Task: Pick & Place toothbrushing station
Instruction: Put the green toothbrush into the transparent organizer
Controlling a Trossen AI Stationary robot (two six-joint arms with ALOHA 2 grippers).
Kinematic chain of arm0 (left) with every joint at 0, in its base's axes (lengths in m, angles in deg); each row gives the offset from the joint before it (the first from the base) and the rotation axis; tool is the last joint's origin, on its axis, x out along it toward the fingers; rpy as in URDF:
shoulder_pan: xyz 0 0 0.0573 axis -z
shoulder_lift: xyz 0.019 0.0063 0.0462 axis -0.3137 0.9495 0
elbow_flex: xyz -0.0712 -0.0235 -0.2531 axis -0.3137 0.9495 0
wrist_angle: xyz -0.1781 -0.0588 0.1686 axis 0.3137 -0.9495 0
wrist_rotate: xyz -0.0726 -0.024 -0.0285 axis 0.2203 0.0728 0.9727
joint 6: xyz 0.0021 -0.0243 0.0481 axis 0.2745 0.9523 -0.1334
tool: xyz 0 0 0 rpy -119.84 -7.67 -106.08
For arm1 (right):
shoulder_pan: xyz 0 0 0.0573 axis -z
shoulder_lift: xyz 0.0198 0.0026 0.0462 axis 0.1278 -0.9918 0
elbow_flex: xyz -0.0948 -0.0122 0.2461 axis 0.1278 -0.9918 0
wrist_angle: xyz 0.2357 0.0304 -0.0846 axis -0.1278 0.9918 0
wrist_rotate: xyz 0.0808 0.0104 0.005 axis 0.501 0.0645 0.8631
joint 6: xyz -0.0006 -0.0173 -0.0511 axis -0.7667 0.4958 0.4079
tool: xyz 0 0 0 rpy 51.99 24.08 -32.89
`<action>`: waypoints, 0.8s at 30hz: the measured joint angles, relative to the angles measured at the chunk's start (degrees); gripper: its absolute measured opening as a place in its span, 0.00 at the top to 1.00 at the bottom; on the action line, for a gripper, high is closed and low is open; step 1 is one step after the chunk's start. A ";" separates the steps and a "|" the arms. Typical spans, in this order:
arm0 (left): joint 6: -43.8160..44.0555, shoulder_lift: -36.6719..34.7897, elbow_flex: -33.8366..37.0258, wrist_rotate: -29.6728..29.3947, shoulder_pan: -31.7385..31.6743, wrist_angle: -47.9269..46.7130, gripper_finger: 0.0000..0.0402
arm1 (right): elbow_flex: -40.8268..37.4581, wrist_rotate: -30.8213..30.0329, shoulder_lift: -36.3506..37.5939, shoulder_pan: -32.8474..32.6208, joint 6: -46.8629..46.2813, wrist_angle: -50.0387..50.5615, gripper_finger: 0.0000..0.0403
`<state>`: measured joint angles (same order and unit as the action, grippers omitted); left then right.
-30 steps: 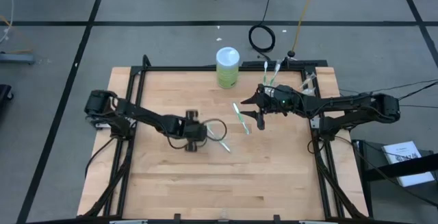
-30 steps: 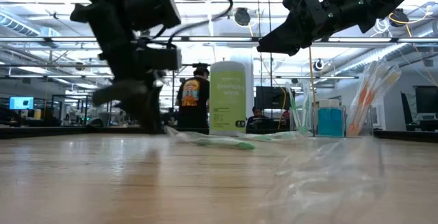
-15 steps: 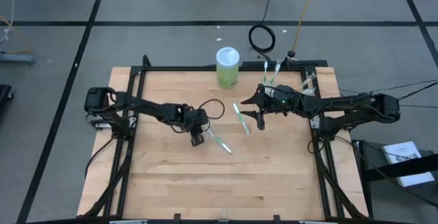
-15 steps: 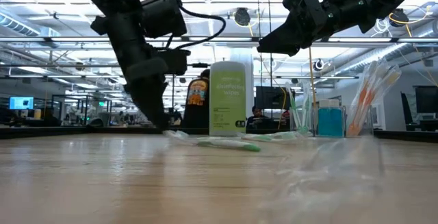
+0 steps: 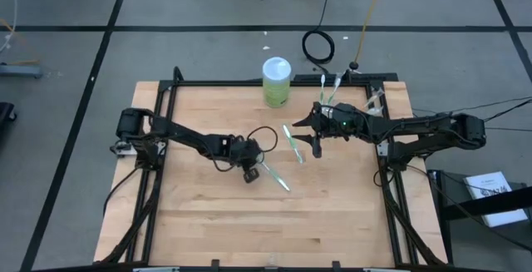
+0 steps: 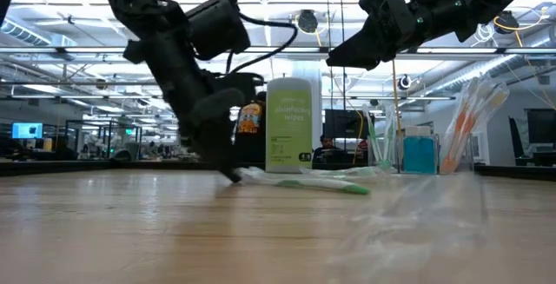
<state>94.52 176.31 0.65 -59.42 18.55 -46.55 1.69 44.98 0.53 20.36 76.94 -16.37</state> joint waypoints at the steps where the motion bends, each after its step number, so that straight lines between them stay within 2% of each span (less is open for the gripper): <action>1: -1.76 0.14 0.10 -0.72 -0.21 1.95 0.95 | 0.00 0.00 0.00 0.00 0.31 -0.01 0.56; 6: -11.55 1.10 -0.01 -5.88 -4.07 18.72 0.90 | 0.00 -0.04 0.00 0.04 1.25 -0.09 0.56; 11: -14.21 3.83 0.06 -5.45 -9.69 32.30 0.89 | 0.00 -0.03 -0.02 0.07 1.27 -0.12 0.56; 13: -14.58 3.80 0.06 1.08 -11.78 33.16 0.89 | 0.02 -0.07 -0.02 0.15 1.27 -0.18 0.56; 16: -14.54 2.69 0.06 20.85 -12.85 31.80 0.91 | 0.02 -0.07 -0.02 0.15 1.28 -0.01 0.56; 18: -14.09 2.45 -0.03 29.02 -10.77 33.01 0.95 | 0.02 -0.04 -0.02 0.15 1.92 -0.02 0.56; 21: -14.03 2.58 -0.25 31.68 -5.67 32.73 0.99 | 0.02 -0.07 -0.02 0.15 3.49 -0.08 0.56; 24: -14.52 2.47 -3.16 28.50 -0.26 24.80 0.97 | 0.02 -0.11 -0.02 0.30 4.02 -0.45 0.56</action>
<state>80.00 178.78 -2.50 -30.91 18.29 -21.75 1.71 44.87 0.51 20.65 80.96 -16.81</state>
